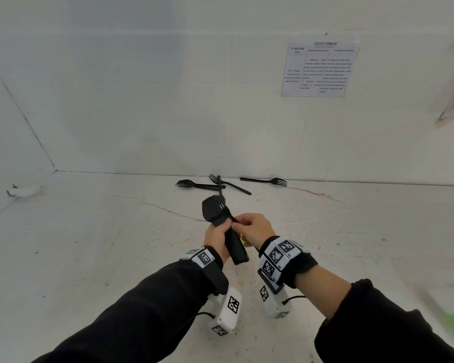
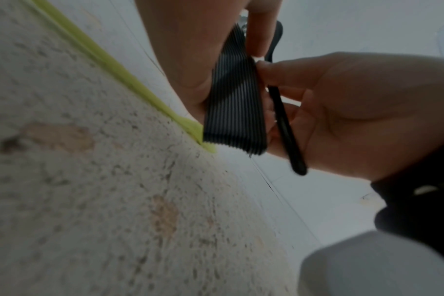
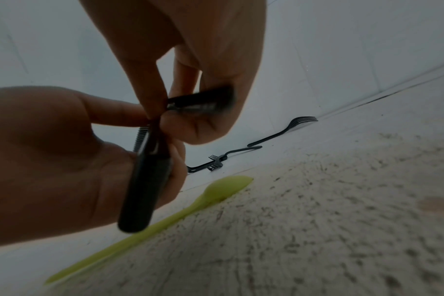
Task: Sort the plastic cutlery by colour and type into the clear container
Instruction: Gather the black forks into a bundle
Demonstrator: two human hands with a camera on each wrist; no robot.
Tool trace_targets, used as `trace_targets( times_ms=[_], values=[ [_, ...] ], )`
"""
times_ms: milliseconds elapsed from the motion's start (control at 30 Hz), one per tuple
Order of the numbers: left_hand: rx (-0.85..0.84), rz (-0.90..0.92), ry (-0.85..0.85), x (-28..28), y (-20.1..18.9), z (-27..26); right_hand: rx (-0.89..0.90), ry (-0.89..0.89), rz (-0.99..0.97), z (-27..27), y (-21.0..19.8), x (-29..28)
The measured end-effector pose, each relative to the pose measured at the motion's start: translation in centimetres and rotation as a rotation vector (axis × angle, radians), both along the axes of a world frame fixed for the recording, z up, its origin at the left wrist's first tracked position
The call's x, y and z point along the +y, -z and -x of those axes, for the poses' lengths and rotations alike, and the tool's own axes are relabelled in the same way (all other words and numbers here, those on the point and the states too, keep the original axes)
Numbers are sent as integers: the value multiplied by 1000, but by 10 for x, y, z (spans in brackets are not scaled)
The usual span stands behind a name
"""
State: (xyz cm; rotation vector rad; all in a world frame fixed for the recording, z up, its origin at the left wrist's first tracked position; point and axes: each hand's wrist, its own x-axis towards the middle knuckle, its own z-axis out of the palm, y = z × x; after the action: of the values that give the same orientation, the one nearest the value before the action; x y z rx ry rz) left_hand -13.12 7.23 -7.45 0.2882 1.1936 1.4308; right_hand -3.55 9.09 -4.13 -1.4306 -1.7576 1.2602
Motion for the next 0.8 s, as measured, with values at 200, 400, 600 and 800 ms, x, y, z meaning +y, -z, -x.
trace_targets(
  times_ms=[200,400,600,800],
  values=[
    [26,-17,-12,3,4,2,34,95,-5,6,4,2],
    [72,-33,39,1,-6,3,-33,-4,-35,10,4,7],
    [117,-64,-15,5,-8,18,-21,4,-19,18,0,23],
    [64,-46,50,12,-13,30,-26,-98,-60,25,-5,40]
  ],
)
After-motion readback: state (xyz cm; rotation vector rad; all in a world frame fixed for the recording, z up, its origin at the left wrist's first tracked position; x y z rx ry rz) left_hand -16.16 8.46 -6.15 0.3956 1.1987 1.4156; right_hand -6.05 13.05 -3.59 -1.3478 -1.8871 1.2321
